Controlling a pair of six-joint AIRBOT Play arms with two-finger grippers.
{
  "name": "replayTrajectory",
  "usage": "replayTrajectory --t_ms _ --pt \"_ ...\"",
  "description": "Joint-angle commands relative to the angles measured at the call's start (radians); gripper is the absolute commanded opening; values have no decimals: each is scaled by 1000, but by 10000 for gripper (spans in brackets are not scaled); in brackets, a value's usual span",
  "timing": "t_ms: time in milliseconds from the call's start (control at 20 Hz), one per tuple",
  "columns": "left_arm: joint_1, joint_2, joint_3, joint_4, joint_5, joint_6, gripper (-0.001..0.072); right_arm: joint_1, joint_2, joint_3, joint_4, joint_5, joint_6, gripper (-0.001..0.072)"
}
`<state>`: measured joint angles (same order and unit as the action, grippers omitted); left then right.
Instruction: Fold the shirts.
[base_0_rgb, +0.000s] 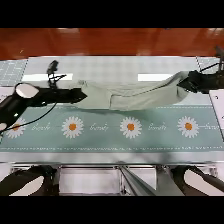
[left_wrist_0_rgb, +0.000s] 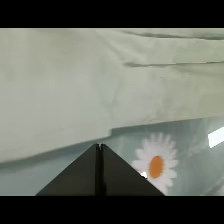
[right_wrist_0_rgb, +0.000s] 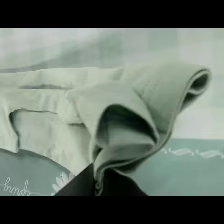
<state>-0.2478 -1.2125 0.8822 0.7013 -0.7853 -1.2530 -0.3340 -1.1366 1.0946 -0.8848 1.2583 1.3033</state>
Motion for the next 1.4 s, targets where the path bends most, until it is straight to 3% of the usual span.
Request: replayTrajectory --t_ms 0,350,500,650,950,1150,1350 --pt "-203 -242 237 -10 -10 -32 15 -8 227 -103 -12 33 34 32" --pt "-522 -762 849 -3 -276 -208 15 -8 491 -214 42 59 105 32" --pt "-608 -858 961 -3 -340 -211 15 -8 507 -214 63 77 106 32" --pt "-598 -860 988 -3 -362 -211 16 -8 507 -214 67 77 106 32" --pt "-276 -668 931 77 -497 -210 16 67 476 -214 158 -5 106 32" --pt "-61 -322 657 165 -426 -164 16 330 310 -206 239 -243 97 32" --pt "108 50 314 167 -370 -116 16 617 -6 -85 301 -447 57 32"
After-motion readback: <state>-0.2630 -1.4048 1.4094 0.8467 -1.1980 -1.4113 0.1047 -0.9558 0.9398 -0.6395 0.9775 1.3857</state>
